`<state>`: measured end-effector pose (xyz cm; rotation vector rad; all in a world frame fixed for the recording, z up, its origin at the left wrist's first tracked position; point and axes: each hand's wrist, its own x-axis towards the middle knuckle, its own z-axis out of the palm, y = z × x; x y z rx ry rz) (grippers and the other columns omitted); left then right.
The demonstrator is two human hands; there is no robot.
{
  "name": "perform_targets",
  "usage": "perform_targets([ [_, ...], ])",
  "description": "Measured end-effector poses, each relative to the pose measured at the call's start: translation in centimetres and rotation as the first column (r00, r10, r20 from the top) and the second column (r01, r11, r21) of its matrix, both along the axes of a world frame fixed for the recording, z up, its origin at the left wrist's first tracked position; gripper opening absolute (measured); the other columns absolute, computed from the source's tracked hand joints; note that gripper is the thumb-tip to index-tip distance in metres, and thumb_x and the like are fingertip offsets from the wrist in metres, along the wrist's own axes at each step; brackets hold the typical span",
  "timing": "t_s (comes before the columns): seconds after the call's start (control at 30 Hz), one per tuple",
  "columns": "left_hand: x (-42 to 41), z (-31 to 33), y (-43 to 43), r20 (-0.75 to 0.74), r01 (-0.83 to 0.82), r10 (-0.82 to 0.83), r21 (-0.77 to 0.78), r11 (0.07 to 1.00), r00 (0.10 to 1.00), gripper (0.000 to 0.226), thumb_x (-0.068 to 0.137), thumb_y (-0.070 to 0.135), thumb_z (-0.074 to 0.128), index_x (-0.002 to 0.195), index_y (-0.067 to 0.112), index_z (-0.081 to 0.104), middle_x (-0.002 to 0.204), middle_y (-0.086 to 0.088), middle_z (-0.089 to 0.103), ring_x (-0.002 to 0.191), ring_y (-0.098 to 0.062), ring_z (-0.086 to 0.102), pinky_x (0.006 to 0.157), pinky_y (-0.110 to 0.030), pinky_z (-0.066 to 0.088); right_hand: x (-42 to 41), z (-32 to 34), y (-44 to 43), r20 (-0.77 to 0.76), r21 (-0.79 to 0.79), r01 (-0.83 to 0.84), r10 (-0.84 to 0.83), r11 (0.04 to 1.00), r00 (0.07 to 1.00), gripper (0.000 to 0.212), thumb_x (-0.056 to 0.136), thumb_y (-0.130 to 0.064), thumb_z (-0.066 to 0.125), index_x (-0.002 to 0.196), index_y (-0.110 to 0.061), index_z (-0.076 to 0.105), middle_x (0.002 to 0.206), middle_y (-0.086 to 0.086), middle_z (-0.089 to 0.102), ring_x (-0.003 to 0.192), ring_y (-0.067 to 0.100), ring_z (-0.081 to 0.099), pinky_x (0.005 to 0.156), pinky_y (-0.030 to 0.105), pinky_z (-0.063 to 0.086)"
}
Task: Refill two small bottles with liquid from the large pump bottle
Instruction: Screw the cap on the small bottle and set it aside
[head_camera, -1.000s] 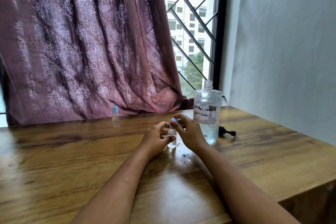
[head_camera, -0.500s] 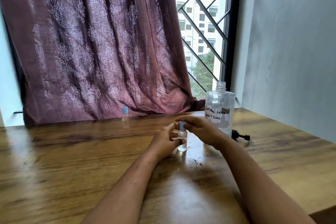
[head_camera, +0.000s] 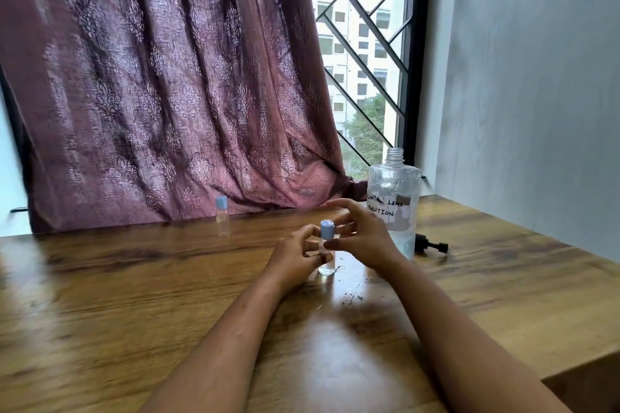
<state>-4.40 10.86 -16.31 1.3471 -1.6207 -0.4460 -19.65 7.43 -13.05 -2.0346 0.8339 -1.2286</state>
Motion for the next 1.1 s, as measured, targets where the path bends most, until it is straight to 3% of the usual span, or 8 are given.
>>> perform_targets([
  [0.1, 0.01, -0.05, -0.06, -0.024, 0.008, -0.007, 0.013, 1.000, 1.000, 0.028, 0.076, 0.013, 0.075, 0.096, 0.023, 0.058, 0.094, -0.006, 0.074, 0.088, -0.014, 0.068, 0.088, -0.036, 0.051, -0.21, 0.10, 0.00, -0.039, -0.090, 0.151, -0.155, 0.984, 0.987, 0.061, 0.056, -0.008, 0.086, 0.107, -0.026, 0.057, 0.072, -0.006, 0.049, 0.066, 0.009, 0.048, 0.062, 0.020, 0.043],
  [0.23, -0.01, 0.03, 0.02, -0.042, 0.042, -0.042, 0.015, 0.999, 0.998, 0.029, 0.077, 0.011, 0.074, 0.101, 0.015, 0.058, 0.100, -0.009, 0.073, 0.095, -0.016, 0.069, 0.085, -0.034, 0.053, 0.24, -0.46, 0.08, -0.047, 0.054, -0.090, 0.092, 0.994, 0.995, 0.079, 0.065, -0.003, 0.080, 0.130, -0.032, 0.046, 0.114, -0.002, 0.054, 0.105, 0.013, 0.055, 0.089, 0.032, 0.048],
  [0.3, -0.01, 0.04, 0.05, -0.040, 0.040, -0.040, 0.005, 0.999, 0.998, 0.030, 0.077, 0.013, 0.074, 0.103, 0.017, 0.059, 0.101, -0.008, 0.073, 0.096, -0.015, 0.069, 0.084, -0.033, 0.053, 0.44, -0.62, 0.15, -0.048, 0.062, -0.132, 0.135, 0.989, 0.990, 0.076, 0.067, -0.002, 0.078, 0.131, -0.028, 0.048, 0.108, 0.000, 0.061, 0.106, 0.012, 0.059, 0.094, 0.033, 0.048],
  [0.47, -0.08, 0.08, -0.03, -0.038, 0.016, -0.015, 0.017, 1.000, 0.999, 0.032, 0.076, 0.012, 0.075, 0.104, 0.012, 0.060, 0.101, -0.008, 0.073, 0.095, -0.014, 0.069, 0.085, -0.033, 0.053, -0.04, -0.08, 0.28, -0.034, -0.030, 0.083, -0.084, 0.996, 0.996, 0.058, 0.056, -0.005, 0.085, 0.103, -0.021, 0.055, 0.070, -0.004, 0.048, 0.066, 0.009, 0.047, 0.067, 0.031, 0.048],
  [0.63, -0.05, 0.15, 0.18, -0.048, 0.031, -0.030, 0.012, 0.999, 0.998, 0.033, 0.076, 0.012, 0.075, 0.105, 0.012, 0.059, 0.102, -0.009, 0.073, 0.096, -0.014, 0.069, 0.085, -0.032, 0.053, 0.35, -0.35, 0.06, -0.062, 0.032, -0.049, 0.051, 0.998, 0.997, 0.080, 0.063, 0.000, 0.079, 0.128, -0.033, 0.046, 0.117, -0.004, 0.055, 0.105, 0.012, 0.054, 0.081, 0.029, 0.048],
  [0.77, -0.09, 0.23, 0.22, -0.044, 0.037, -0.036, 0.033, 0.999, 0.998, 0.034, 0.075, 0.014, 0.076, 0.106, 0.016, 0.060, 0.105, -0.008, 0.072, 0.100, -0.014, 0.068, 0.086, -0.034, 0.054, 0.14, -0.24, 0.17, -0.080, 0.018, -0.029, 0.031, 0.999, 0.996, 0.070, 0.063, 0.002, 0.079, 0.120, -0.029, 0.051, 0.092, -0.008, 0.063, 0.091, 0.003, 0.059, 0.082, 0.029, 0.048],
  [0.9, -0.57, 0.33, 0.18, -0.017, 0.012, -0.012, 0.022, 1.000, 1.000, 0.031, 0.076, 0.007, 0.075, 0.104, 0.009, 0.062, 0.101, -0.009, 0.071, 0.078, 0.000, 0.063, 0.059, -0.004, 0.045, -0.05, -0.08, 0.33, -0.063, 0.000, 0.014, -0.014, 1.000, 0.998, 0.064, 0.058, 0.003, 0.080, 0.111, -0.021, 0.054, 0.080, -0.005, 0.059, 0.083, 0.011, 0.060, 0.080, 0.036, 0.053],
  [1.1, 0.09, 0.01, 0.11, -0.011, 0.006, -0.005, 0.030, 1.000, 1.000, 0.028, 0.075, 0.018, 0.077, 0.099, 0.017, 0.065, 0.097, 0.000, 0.072, 0.091, -0.007, 0.068, 0.078, -0.020, 0.051, 0.07, -0.19, 0.24, 0.004, 0.086, -0.135, 0.135, 0.987, 0.991, 0.045, 0.079, -0.002, 0.069, 0.119, -0.018, 0.056, 0.100, 0.006, 0.066, 0.092, 0.010, 0.064, 0.077, 0.013, 0.050],
])
